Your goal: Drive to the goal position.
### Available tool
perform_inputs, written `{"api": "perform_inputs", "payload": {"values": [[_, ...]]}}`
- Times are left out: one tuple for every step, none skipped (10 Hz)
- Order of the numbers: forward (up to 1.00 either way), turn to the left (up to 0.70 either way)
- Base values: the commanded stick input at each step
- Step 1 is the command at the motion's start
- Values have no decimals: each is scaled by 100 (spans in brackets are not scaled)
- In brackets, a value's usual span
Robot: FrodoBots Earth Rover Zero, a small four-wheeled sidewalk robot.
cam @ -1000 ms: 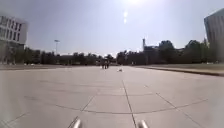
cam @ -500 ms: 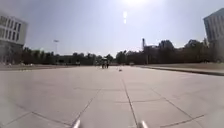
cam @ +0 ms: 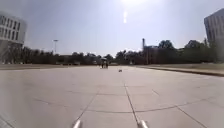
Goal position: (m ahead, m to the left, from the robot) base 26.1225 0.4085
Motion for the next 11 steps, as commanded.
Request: {"api": "perform_inputs", "payload": {"values": [[70, 0], [70, 0], [70, 0], [70, 0], [70, 0], [70, 0], [70, 0], [70, 0], [70, 0], [70, 0], [70, 0]]}}
